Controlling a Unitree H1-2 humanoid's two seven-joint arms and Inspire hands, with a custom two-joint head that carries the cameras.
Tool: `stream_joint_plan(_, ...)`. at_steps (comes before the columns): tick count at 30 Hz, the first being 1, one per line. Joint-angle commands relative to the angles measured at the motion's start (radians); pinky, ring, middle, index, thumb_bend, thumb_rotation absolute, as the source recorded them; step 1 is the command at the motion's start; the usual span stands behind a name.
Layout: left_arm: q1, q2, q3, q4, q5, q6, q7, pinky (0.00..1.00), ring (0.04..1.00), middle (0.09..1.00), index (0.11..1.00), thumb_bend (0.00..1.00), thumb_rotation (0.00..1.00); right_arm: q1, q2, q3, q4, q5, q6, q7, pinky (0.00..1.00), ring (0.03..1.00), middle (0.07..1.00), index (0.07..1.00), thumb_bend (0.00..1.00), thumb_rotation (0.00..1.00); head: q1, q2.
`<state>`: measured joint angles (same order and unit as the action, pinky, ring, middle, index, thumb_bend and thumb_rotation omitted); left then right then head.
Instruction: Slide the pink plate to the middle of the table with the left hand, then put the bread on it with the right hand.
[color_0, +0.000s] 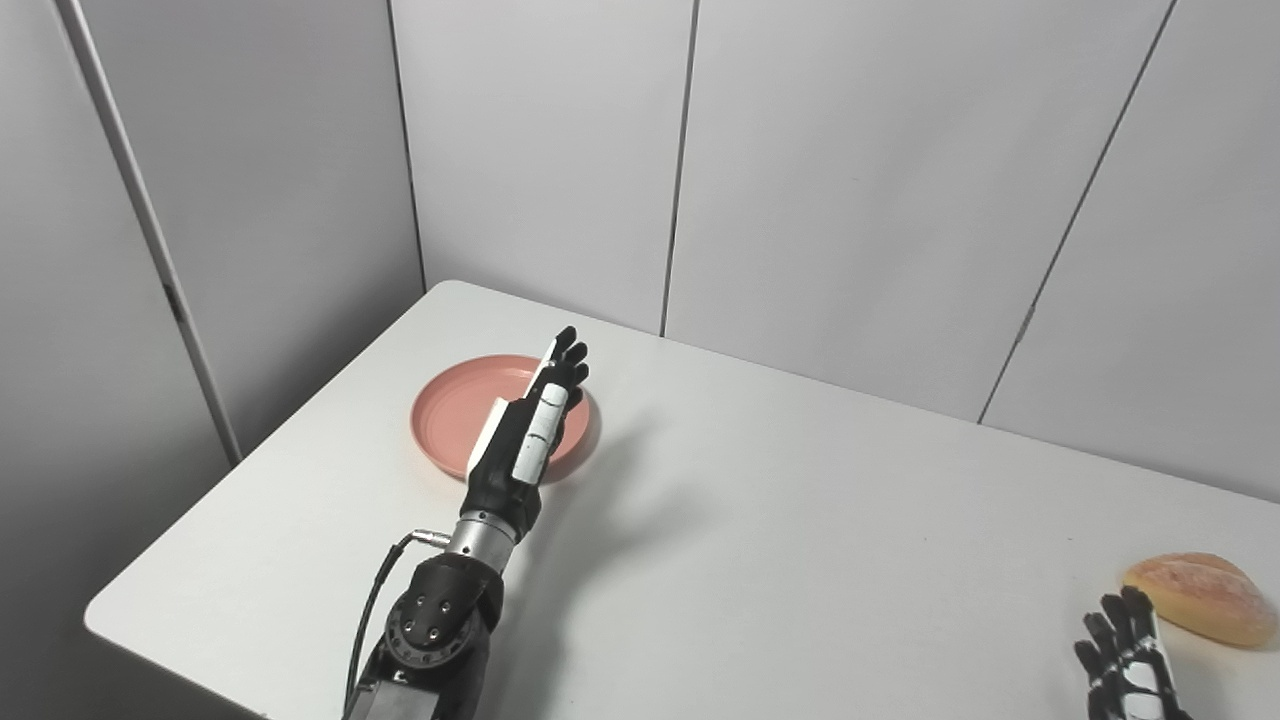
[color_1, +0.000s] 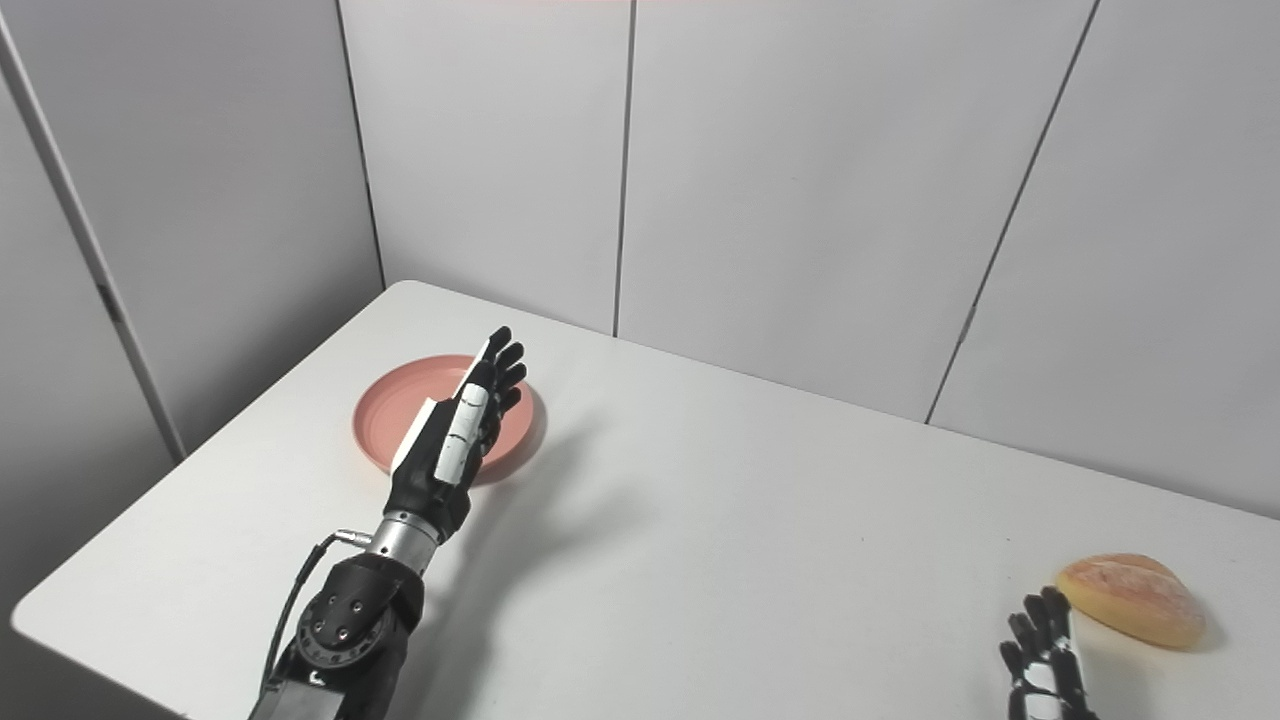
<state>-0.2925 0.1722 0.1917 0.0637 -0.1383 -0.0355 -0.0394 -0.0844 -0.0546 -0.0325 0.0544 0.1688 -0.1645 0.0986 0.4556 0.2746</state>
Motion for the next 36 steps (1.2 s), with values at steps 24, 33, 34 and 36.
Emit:
stream_joint_plan(24,-0.082,0.144,0.175,0.073,-0.036,-0.065,0.086,0.92,0.924,0.929,0.938,0.72,1.0,0.016,-0.002,-0.01,-0.019,0.033,-0.035,0.033,1.0,1.0,1.0,1.0,0.71,0.87,0.025,-0.002)
stream_joint_plan(33,-0.098,0.244,0.157,0.161,0.002,-0.045,0.076,0.91,0.914,0.921,0.932,0.72,1.0,0.021,-0.005,-0.009,-0.023,0.065,-0.043,0.062,1.0,1.0,1.0,1.0,0.72,0.85,0.041,-0.003)
stream_joint_plan(34,-0.102,0.249,0.156,0.174,0.006,-0.05,0.079,0.9,0.909,0.914,0.92,0.72,1.0,0.022,-0.005,-0.009,-0.023,0.064,-0.045,0.064,1.0,1.0,1.0,1.0,0.72,0.86,0.041,-0.003)
stream_joint_plan(36,-0.109,0.259,0.155,0.197,0.011,-0.059,0.083,0.89,0.903,0.904,0.902,0.71,1.0,0.023,-0.004,-0.009,-0.026,0.061,-0.046,0.062,1.0,1.0,1.0,1.0,0.72,0.86,0.04,-0.006)
